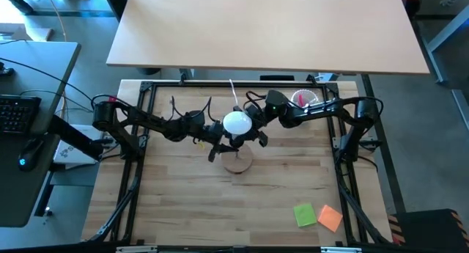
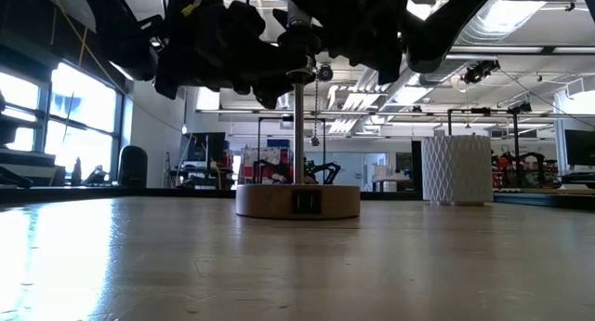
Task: Screw lightbulb
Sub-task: Insert the lightbulb into the lamp
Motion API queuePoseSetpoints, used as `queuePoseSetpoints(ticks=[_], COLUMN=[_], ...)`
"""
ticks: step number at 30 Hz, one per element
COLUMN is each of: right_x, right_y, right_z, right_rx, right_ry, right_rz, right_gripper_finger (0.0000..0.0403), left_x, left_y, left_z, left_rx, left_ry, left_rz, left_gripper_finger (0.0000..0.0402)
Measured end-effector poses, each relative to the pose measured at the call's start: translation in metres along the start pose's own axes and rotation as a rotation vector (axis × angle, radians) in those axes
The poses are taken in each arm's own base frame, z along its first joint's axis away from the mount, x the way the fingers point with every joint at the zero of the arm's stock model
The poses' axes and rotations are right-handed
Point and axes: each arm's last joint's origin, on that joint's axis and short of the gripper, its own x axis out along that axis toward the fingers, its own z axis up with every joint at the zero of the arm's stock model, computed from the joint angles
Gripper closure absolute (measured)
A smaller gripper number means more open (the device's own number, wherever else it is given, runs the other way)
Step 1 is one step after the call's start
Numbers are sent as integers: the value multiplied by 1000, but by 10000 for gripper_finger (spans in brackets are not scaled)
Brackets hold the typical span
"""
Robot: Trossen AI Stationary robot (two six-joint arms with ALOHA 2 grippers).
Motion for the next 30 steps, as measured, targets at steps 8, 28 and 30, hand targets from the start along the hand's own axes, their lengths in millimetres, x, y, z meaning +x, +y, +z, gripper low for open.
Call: queuePoseSetpoints(ticks=[8, 28, 30], right_x=[9, 20, 20], right_y=[6, 30, 29], right_z=[0, 13, 12], right_rx=[-28, -133, -127], right_ry=[-25, 13, 18], right_rz=[-82, -287, -290], right_gripper_finger=[269, 269, 269], left_x=[-5, -7, -2], left_y=[-7, -40, -40], left_z=[3, -26, -31], left_rx=[-1, 64, 66], left_ry=[89, 18, -1], left_rz=[41, 412, 463], left_gripper_finger=[208, 205, 205])
